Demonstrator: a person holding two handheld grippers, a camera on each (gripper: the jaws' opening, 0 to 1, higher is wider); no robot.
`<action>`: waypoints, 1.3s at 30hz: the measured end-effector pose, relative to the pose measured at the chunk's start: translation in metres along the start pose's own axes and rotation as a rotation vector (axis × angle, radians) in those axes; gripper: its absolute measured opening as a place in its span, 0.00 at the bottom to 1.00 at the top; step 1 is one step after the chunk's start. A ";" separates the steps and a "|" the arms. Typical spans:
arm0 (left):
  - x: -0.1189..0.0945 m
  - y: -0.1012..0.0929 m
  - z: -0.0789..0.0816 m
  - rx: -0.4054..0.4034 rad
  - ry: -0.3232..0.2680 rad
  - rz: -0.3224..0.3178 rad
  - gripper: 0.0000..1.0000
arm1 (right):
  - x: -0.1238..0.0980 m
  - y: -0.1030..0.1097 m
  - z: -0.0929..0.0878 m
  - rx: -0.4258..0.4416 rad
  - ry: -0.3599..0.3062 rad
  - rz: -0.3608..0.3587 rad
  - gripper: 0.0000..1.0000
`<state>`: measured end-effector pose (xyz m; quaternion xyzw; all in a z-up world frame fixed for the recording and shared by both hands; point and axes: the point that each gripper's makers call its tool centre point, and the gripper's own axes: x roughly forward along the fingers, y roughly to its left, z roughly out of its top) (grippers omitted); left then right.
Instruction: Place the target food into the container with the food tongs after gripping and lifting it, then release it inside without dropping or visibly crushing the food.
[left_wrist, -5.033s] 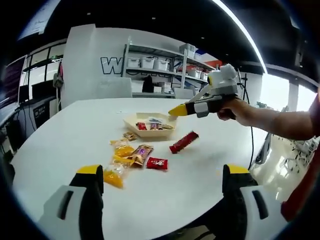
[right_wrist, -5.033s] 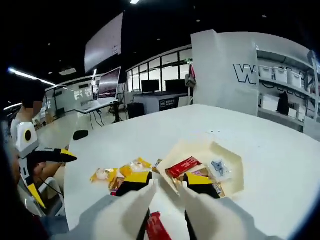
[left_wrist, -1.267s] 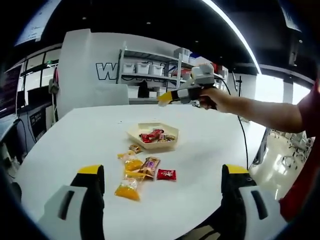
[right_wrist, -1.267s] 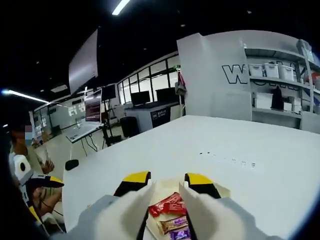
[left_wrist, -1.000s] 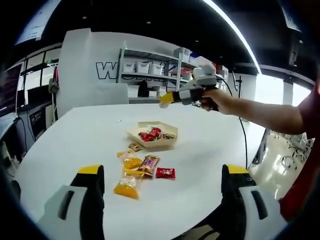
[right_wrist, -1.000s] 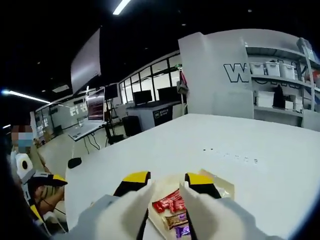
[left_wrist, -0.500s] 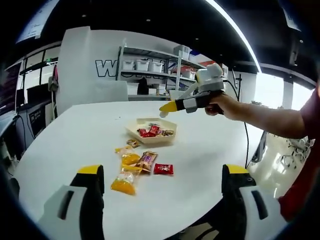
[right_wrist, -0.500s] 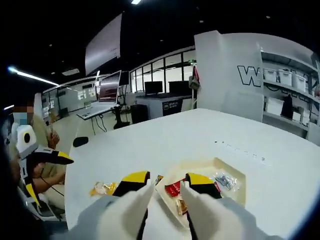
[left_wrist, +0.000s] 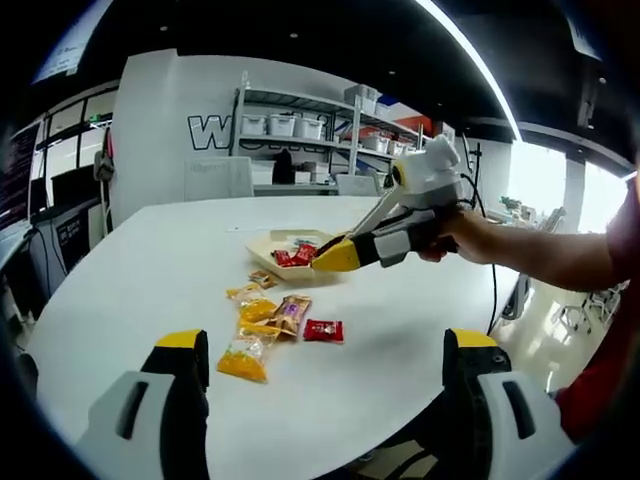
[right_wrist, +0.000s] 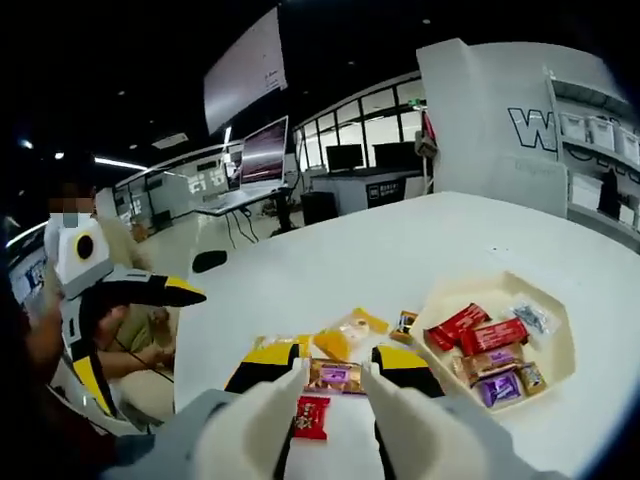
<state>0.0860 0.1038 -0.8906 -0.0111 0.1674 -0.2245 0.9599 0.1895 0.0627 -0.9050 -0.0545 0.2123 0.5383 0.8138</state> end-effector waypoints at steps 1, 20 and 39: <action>0.000 0.000 0.000 0.000 0.000 0.000 0.95 | 0.001 0.003 -0.004 0.002 0.013 0.004 0.23; -0.002 0.000 -0.006 0.008 0.022 0.002 0.95 | 0.018 0.023 -0.055 -0.067 0.093 0.004 0.23; 0.000 -0.003 -0.004 0.012 0.024 0.004 0.96 | 0.017 0.019 -0.055 -0.147 0.055 -0.058 0.19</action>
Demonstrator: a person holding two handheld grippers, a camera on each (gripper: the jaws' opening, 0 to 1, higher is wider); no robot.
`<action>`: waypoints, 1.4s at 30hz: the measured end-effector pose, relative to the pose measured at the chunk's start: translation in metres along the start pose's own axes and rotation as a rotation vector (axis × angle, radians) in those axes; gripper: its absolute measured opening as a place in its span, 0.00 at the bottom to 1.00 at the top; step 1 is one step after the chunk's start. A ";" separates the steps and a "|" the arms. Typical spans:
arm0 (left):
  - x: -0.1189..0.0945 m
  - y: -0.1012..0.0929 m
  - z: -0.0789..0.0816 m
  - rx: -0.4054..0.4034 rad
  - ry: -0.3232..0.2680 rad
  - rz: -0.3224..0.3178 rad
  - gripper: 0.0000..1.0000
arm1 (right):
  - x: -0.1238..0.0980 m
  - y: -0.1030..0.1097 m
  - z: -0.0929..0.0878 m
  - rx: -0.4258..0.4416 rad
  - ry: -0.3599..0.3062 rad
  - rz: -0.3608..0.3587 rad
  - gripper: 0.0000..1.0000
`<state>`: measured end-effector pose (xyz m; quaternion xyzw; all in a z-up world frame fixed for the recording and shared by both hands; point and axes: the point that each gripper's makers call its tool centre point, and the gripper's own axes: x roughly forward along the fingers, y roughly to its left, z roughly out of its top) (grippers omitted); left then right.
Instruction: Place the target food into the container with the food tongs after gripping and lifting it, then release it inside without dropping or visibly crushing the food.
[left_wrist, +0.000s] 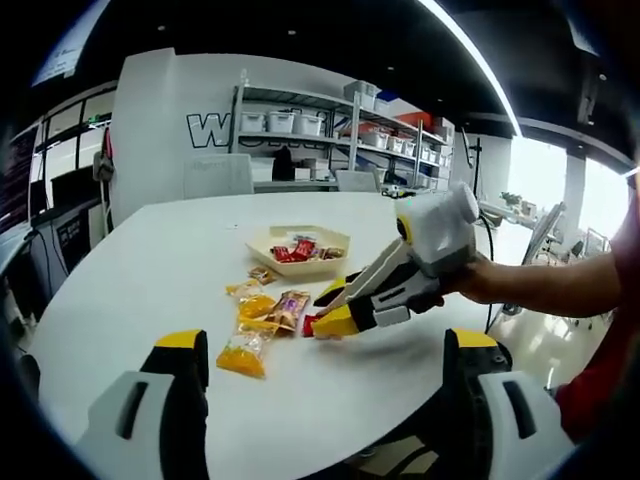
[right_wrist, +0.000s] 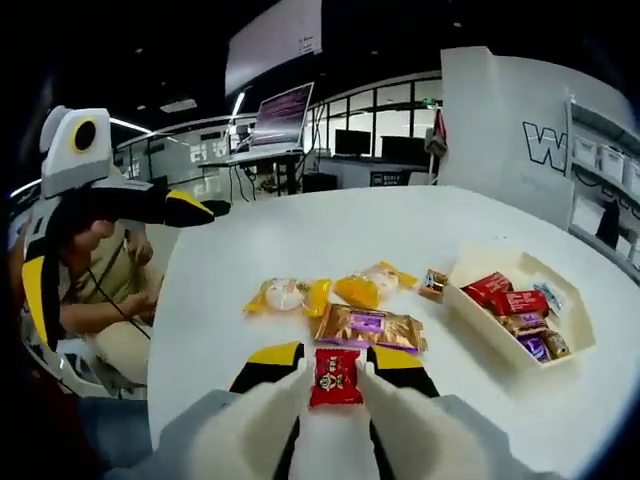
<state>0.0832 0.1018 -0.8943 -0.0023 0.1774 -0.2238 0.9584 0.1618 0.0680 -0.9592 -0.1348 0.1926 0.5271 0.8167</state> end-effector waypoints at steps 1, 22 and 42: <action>0.000 0.000 -0.001 0.001 0.002 0.001 0.96 | 0.000 0.000 0.000 -0.001 -0.001 -0.002 0.19; 0.002 0.002 -0.001 -0.018 -0.009 0.004 0.97 | -0.034 -0.020 0.005 0.088 -0.053 -0.080 0.19; 0.007 -0.001 -0.005 -0.012 0.003 -0.012 0.96 | -0.063 -0.041 0.001 0.172 -0.101 -0.147 0.20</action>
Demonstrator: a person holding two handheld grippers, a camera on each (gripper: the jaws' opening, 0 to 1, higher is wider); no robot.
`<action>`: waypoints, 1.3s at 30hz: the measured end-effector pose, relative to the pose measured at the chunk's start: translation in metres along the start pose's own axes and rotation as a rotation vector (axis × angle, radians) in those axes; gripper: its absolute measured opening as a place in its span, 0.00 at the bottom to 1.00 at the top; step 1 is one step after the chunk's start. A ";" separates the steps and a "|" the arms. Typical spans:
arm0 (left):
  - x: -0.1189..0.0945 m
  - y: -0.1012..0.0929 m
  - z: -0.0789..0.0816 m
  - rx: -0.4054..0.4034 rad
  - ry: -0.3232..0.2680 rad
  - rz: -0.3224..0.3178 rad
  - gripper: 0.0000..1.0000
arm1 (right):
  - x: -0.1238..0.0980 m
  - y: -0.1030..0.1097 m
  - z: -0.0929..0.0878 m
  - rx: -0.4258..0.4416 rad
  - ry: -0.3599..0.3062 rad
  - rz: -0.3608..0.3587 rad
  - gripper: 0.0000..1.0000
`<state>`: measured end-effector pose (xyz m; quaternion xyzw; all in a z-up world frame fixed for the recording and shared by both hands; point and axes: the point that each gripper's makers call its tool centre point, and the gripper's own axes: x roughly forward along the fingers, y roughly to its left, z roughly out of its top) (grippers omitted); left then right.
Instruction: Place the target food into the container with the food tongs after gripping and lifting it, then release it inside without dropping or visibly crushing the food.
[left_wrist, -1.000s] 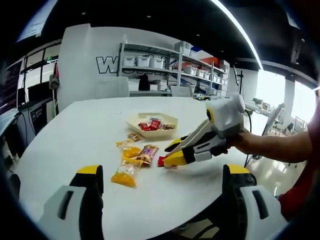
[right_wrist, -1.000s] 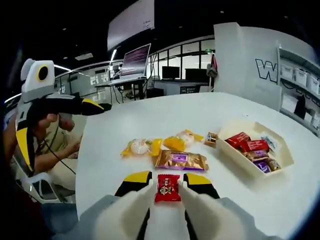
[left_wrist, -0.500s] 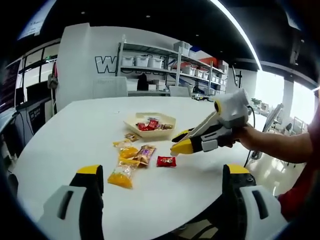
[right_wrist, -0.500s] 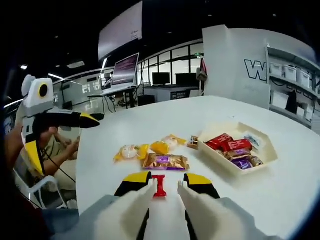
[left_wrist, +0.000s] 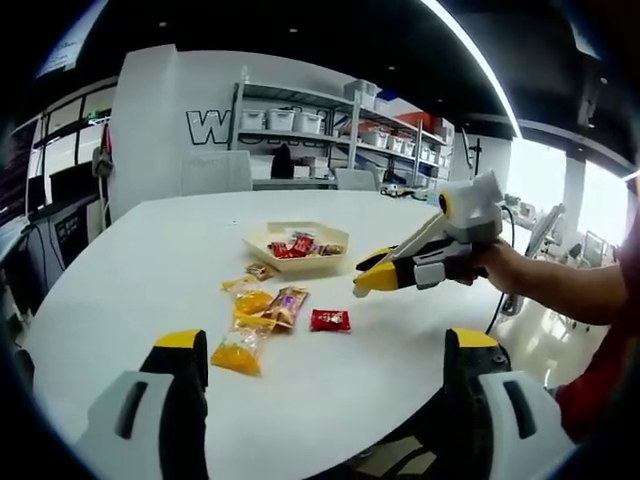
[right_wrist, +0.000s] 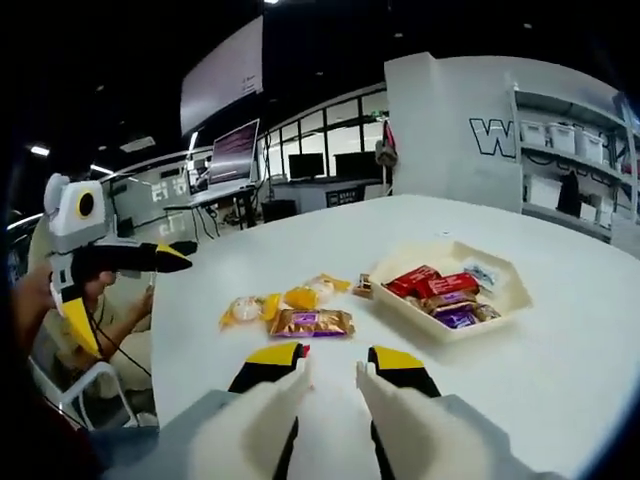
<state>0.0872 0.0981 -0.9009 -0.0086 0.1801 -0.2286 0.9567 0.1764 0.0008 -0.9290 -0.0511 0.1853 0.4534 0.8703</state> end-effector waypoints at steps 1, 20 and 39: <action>0.000 -0.001 0.000 0.000 0.001 -0.002 0.96 | -0.001 0.000 0.000 0.010 0.000 0.001 0.20; 0.000 -0.002 0.001 0.012 0.006 -0.005 0.96 | 0.041 0.042 -0.008 -0.080 0.017 0.085 0.23; 0.003 -0.006 -0.004 0.009 0.016 -0.015 0.95 | 0.043 0.032 -0.014 0.103 -0.024 0.017 0.16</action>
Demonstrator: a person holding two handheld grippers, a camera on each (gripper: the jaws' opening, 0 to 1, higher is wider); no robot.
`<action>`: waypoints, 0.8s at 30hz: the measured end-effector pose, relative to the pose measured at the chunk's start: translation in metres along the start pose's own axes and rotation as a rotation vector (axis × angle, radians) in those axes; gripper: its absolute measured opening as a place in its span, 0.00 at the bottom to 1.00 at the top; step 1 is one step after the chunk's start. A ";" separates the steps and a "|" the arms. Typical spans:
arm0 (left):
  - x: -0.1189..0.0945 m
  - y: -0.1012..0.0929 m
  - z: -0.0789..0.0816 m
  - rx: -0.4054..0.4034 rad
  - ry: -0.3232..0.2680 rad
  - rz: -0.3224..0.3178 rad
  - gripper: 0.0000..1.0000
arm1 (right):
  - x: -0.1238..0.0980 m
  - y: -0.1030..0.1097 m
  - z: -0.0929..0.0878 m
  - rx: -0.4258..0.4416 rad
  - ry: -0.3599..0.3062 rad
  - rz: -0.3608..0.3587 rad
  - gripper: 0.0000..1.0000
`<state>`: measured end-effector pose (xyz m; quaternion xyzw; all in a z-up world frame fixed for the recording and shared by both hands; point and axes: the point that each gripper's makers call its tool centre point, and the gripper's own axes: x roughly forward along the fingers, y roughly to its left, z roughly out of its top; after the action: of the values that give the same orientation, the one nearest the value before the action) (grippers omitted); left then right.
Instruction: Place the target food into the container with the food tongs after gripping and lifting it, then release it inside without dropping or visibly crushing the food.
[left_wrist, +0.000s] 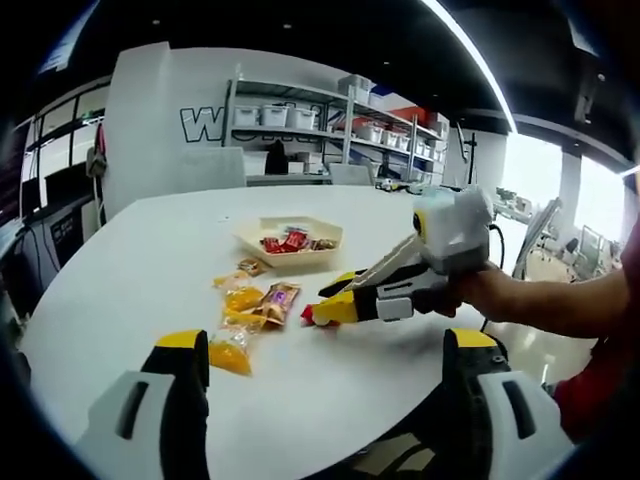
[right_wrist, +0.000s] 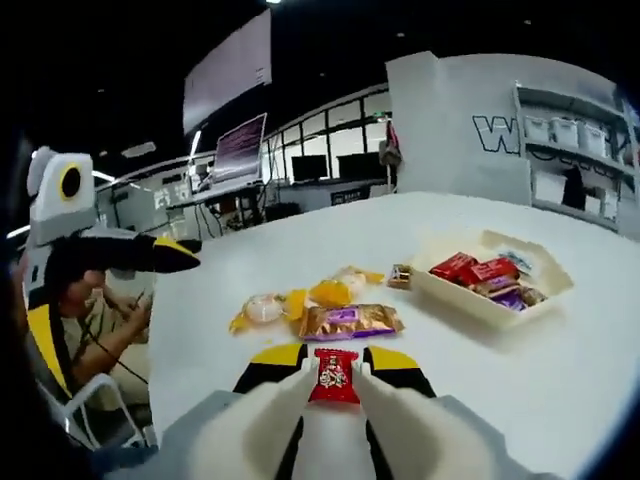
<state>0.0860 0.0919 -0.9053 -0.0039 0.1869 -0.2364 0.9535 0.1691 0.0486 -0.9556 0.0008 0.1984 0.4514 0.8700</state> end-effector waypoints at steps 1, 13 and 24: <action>-0.001 0.001 0.000 -0.003 -0.002 0.001 0.95 | 0.000 -0.001 0.000 0.030 -0.006 0.002 0.16; -0.001 -0.001 0.001 -0.001 -0.006 0.003 0.95 | -0.022 -0.011 0.022 0.106 -0.098 0.005 0.17; 0.007 -0.007 0.001 -0.007 -0.007 -0.016 0.96 | -0.031 -0.024 0.028 0.029 -0.097 -0.036 0.18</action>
<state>0.0890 0.0819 -0.9057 -0.0093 0.1845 -0.2431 0.9522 0.1817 0.0151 -0.9230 0.0317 0.1623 0.4324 0.8864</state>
